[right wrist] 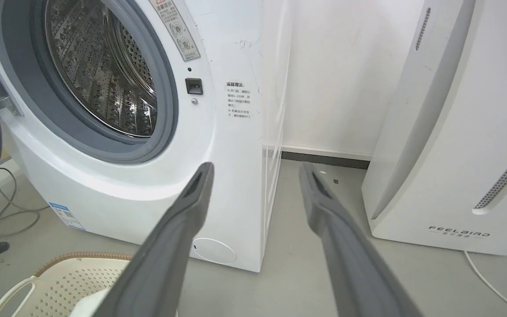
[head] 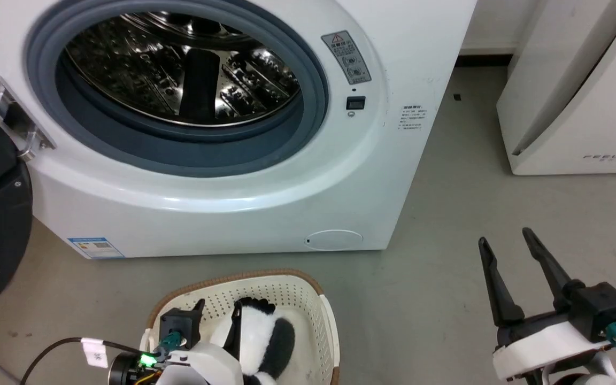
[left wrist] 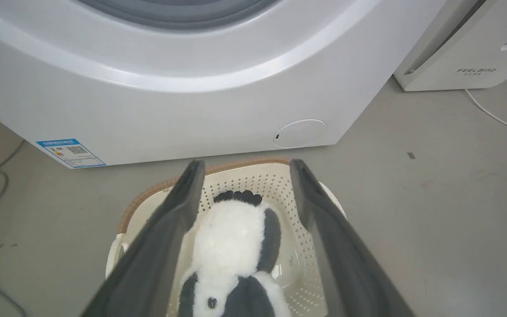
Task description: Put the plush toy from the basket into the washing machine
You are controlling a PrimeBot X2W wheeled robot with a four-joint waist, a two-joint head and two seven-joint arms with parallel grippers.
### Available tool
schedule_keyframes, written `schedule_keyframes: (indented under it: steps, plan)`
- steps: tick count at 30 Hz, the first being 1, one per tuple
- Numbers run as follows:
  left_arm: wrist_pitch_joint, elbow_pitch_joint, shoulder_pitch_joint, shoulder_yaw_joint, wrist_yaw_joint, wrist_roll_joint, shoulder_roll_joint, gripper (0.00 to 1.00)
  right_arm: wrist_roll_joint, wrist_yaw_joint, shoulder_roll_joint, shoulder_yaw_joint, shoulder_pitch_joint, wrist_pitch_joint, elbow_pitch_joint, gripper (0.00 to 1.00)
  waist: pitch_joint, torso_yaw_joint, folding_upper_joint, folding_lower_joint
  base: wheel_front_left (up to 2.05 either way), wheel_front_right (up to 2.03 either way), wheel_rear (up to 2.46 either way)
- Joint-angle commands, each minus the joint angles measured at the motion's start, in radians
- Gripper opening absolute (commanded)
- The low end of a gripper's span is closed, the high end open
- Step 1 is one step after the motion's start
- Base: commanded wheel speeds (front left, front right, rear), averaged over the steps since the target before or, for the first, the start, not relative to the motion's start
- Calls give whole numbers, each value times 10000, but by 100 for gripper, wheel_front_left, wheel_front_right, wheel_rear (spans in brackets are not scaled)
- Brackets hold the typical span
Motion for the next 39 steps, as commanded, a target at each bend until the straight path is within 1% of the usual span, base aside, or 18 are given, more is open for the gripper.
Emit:
schedule_keyframes:
  steps: [1, 6, 12, 27, 32, 39]
  plan:
    - [-110, 392, -274, -92, -78, -78, 76, 100, 24, -5, 3, 17, -205, -115, -95, 100, 139, -42, 0, -1, 0, 0, 0]
    - [-63, 1617, -725, -248, -203, -253, 193, 100, 89, -5, 4, -63, -339, -240, -200, 100, 571, -156, 0, -1, 0, 0, 0]
    - [-89, 2550, -1182, -377, -316, -464, 312, 100, 257, -5, 4, -228, -494, -365, -298, 100, 1117, -258, 0, -1, 0, 0, 0]
    - [323, 4326, -2518, -925, -415, -736, 949, 100, 496, -7, 5, -240, -906, -676, -729, 100, 2869, -556, 0, -1, 0, 0, 0]
    - [382, 4860, -3015, -1360, -280, -556, 1200, 100, 588, -7, 5, -294, -1048, -780, -901, 100, 3425, -666, 0, -1, 0, 0, 0]
    - [372, 5594, -3725, -1684, -358, -662, 1419, 100, 729, -8, 6, -390, -1245, -926, -1174, 100, 4271, -825, 0, -1, 0, 0, 0]
